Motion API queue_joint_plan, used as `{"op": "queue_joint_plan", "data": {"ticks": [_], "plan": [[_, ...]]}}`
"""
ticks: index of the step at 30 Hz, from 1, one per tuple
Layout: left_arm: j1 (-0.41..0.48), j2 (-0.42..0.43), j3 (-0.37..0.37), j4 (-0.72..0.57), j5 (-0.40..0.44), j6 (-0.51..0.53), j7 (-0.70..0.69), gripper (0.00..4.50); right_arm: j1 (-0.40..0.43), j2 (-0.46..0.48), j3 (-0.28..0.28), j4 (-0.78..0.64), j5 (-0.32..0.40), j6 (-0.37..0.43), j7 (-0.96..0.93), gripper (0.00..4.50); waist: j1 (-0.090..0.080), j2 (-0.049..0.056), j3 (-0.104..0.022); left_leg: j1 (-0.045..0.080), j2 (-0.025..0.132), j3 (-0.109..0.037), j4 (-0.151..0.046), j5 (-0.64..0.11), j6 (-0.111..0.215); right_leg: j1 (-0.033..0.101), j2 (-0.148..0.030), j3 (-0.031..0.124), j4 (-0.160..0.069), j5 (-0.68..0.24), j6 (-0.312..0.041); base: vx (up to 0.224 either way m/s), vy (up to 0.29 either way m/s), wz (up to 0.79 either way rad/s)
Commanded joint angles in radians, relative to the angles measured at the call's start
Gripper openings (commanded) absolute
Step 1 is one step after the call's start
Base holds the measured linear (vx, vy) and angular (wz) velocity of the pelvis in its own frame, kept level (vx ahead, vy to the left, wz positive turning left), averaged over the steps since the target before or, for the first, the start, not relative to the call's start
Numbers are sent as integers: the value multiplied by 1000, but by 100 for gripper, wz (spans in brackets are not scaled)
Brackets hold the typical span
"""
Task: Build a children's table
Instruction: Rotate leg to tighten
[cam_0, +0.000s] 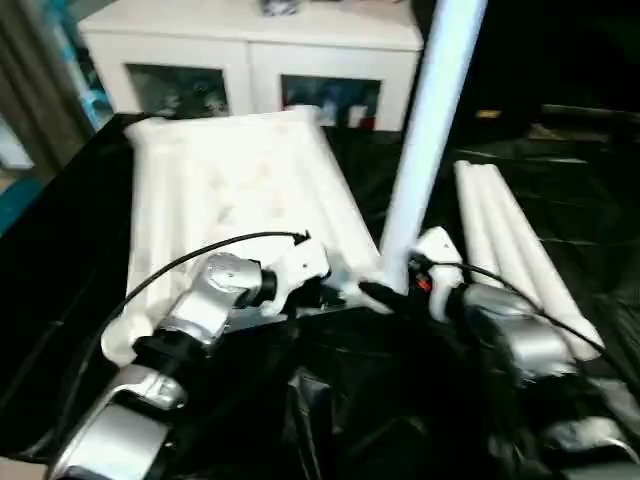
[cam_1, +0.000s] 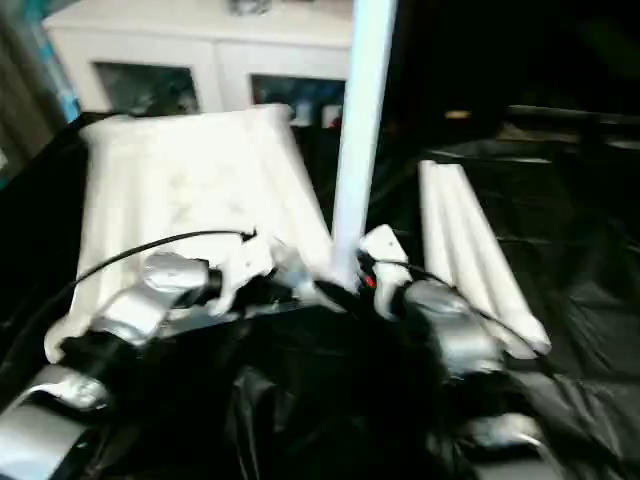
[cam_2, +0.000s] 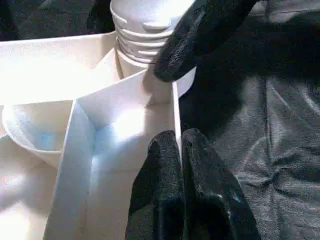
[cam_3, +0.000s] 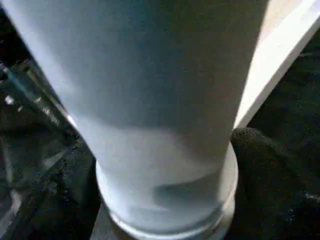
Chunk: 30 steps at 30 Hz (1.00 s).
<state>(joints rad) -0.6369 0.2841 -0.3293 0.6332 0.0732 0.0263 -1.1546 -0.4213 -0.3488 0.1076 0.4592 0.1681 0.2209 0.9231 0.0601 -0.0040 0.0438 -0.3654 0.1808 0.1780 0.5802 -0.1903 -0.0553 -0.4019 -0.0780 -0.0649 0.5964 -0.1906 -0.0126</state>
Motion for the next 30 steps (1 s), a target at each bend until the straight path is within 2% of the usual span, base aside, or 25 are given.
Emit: {"op": "queue_joint_plan", "data": {"ticks": [1,2,3,6,9,12,14,17,20,21,22,23,25,26,27,29,30], "plan": [[32,2,-30,7,-5,-4,-56,0,14,-31,-2,-35,14,24,36,394,8,-2,-69,7,55,-8,-46,-21,168,63,-68,44,-30,172,-327,0,0,0],[35,6,-30,0,-9,-2,-65,0,20,-42,-3,-47,21,32,54,394,8,-2,-67,6,56,-8,-48,-36,166,62,-70,44,-32,148,-326,0,0,0],[36,8,-30,-5,-12,2,-73,0,25,-51,-3,-56,27,38,70,394,10,-1,-64,6,58,-8,-51,-72,152,61,-72,43,-38,86,-319,0,0,0],[39,13,-32,-13,-21,1,-88,0,35,-62,-1,-74,44,51,104,394,11,-2,-57,10,60,-8,-58,-162,99,58,-72,45,-52,-59,-296,0,0,0],[40,10,-30,-13,-24,0,-86,0,35,-46,-13,-80,74,61,113,359,8,-3,-55,10,58,-8,-61,-192,68,56,-74,47,-60,-136,-270,0,0,0],[40,3,-28,-9,-21,-1,-74,0,43,-36,-8,-91,81,71,121,354,6,-5,-56,8,57,-9,-61,-177,60,56,-73,48,-58,-128,-259,0,0,0],[40,-1,-27,-4,-16,-1,-64,0,52,-29,-5,-95,83,79,117,320,4,-5,-58,8,57,-8,-59,-156,66,56,-72,47,-55,-98,-263,0,0,0],[38,-13,-22,3,-7,11,-29,0,75,-12,-9,-99,84,89,89,297,8,-7,-60,8,57,-7,-56,-122,81,57,-72,48,-49,-51,-269,0,0,0],[24,-34,-14,28,6,29,28,0,89,18,-11,-70,58,75,16,287,6,-9,-57,8,56,-7,-59,-141,77,54,-73,47,-55,-92,-263,0,0,0],[21,-39,-11,33,9,34,42,0,90,25,-10,-60,48,69,-9,284,4,-7,-51,11,55,-7,-62,-178,63,51,-75,47,-64,-163,-250,0,0,0],[5,-61,-6,57,21,49,96,0,80,60,-18,-9,10,48,-116,282,0,-8,-47,12,55,-8,-66,-218,40,48,-76,47,-73,-252,-230,0,0,0],[4,-62,-5,59,22,50,100,0,80,62,-19,-6,9,47,-122,282,-1,-7,-45,16,54,-8,-67,-245,28,45,-76,47,-79,-299,-219,0,0,0],[-15,-87,2,86,36,65,168,0,64,97,-36,41,-9,46,-223,281,-9,-9,-35,26,51,-15,-73,-342,-3,38,-78,45,-98,-486,-163,0,0,0],[-47,-133,18,129,53,96,276,0,31,156,-77,99,-19,60,-369,280,-11,-6,-33,30,51,-17,-74,-363,-11,34,-78,44,-102,-522,-150,0,0,0],[-60,-151,24,145,57,108,319,0,17,179,-93,122,-22,63,-425,280,-19,-8,-34,40,48,-21,-72,-400,-26,26,-78,41,-110,-585,-128,-60,7,-1],[-85,-189,41,177,63,133,410,0,-15,216,-117,172,-30,66,-529,280,-21,-6,-37,39,46,-24,-74,-399,-27,29,-78,37,-118,-601,-106,-61,10,-1],[-95,-206,49,189,61,141,442,0,-33,232,-123,197,-34,68,-571,280,-25,0,-33,41,46,-26,-75,-418,-29,23,-76,34,-122,-609,-101,-51,20,-2]]}}
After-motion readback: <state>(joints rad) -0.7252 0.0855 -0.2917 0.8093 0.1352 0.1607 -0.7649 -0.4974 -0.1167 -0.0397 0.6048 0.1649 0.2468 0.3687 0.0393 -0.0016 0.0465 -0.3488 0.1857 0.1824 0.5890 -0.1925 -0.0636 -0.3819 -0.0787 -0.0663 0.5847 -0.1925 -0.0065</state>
